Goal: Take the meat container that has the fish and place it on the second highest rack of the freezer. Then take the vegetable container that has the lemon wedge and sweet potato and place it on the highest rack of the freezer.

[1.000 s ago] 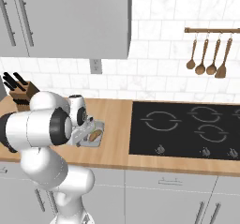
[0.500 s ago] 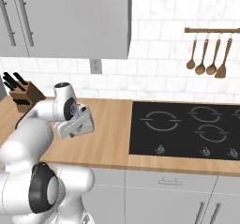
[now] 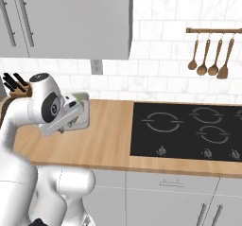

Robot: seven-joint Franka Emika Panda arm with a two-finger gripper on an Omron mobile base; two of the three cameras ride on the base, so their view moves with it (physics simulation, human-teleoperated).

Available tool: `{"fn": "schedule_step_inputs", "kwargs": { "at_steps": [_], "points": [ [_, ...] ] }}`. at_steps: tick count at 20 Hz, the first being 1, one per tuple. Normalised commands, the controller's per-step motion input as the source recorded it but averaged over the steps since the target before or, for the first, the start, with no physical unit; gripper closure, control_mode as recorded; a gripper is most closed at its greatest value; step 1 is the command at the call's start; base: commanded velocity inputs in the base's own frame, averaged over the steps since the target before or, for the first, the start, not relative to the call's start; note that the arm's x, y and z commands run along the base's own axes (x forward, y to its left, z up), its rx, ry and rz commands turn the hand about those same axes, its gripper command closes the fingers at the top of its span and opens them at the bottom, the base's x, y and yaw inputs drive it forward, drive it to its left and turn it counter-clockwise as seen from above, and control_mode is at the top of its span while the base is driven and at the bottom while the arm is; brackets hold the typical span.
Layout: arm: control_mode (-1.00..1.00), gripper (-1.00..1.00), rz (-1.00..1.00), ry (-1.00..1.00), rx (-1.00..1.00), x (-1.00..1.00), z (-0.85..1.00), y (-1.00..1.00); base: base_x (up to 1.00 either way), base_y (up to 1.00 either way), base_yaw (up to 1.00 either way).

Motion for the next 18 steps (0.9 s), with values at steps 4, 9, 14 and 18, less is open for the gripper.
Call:
{"fn": "schedule_step_inputs", "kwargs": {
  "at_steps": [4,9,14,18],
  "points": [
    [-1.00,1.00,-0.18,-0.17,-0.02,-0.54,1.00,0.00,0.00,0.00,0.00],
    [-1.00,1.00,-0.14,-0.12,0.00,-0.49,0.88,0.00,0.00,0.00,0.00],
    [-1.00,1.00,-0.22,0.05,0.14,-0.33,0.12,-0.01,0.00,0.00,0.00],
    [-1.00,1.00,-0.20,0.12,0.17,-0.16,0.00,-0.05,0.00,0.00,0.00]
  ]
}}
